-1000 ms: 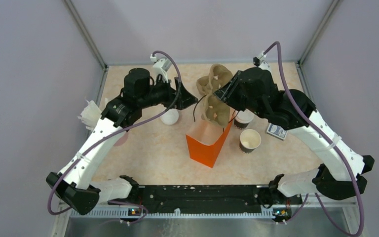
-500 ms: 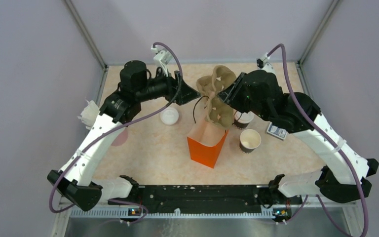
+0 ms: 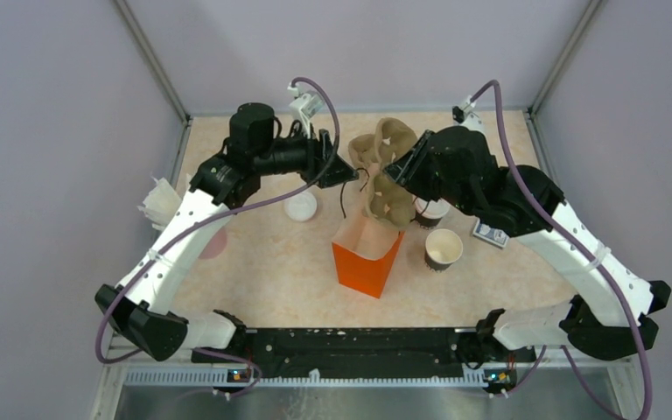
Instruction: Pack the takeout coffee
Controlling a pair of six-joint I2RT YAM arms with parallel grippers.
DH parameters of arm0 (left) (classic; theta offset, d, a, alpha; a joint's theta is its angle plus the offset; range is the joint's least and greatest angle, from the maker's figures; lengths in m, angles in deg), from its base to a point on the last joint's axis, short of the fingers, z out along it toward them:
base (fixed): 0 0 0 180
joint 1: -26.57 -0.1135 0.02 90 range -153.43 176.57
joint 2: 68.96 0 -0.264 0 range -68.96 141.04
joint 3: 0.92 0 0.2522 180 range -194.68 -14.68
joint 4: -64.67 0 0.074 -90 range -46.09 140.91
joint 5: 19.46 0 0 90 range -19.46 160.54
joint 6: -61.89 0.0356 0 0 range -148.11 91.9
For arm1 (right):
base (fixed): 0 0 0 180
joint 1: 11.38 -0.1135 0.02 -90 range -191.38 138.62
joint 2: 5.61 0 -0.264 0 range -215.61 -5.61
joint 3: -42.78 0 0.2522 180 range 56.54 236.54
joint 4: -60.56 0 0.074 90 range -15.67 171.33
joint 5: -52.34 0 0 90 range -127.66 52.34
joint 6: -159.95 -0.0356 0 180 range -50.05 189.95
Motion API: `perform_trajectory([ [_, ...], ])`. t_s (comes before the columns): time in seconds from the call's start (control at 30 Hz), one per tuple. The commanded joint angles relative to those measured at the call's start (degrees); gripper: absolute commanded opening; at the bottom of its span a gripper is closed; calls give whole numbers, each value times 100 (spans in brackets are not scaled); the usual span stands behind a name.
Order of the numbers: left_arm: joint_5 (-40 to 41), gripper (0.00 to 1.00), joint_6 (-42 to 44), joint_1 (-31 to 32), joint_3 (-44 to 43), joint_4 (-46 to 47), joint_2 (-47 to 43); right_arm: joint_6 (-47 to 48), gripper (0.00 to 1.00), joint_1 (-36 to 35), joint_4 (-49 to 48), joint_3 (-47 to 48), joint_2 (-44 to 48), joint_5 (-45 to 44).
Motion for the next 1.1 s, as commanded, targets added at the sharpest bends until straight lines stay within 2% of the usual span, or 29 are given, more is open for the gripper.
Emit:
perform_trajectory([
  [0.0, -309, 50, 161, -6, -63, 167, 164, 171, 31, -54, -268, -6, 92, 25],
  [0.07, -378, 32, 94, -6, -64, 246, 168, 320, 30, -55, -343, -3, 40, 153],
  [0.2, -430, 2, -156, -6, -8, 336, 57, 599, 31, -59, -218, 334, -251, 387],
  [0.23, -340, 0, -275, -9, 12, 337, -12, 672, 31, -54, -133, 452, -334, 418],
  [0.3, -121, 0, -639, -10, 173, 468, -206, 806, 31, -54, 7, 682, -496, 443],
  [0.4, 297, 0, -1523, -5, 884, 1085, -756, 993, 31, -54, 164, 1037, -715, 425],
  [0.5, 985, 0, -2180, -5, 1442, 1410, -1383, 1223, 31, -55, 246, 1363, -955, 375],
  [0.73, 2312, 0, -2502, -6, 1439, 781, -1916, 1537, 31, -54, 227, 1886, -1411, 471],
  [0.93, 2418, 0, -2721, -5, 2077, 1001, -2253, 1478, 31, -60, 279, 1961, -1476, 806],
  [1.07, 2536, 0, -2702, -6, 2494, 1230, -2542, 1161, 31, -248, 193, 1636, -1429, 876],
])
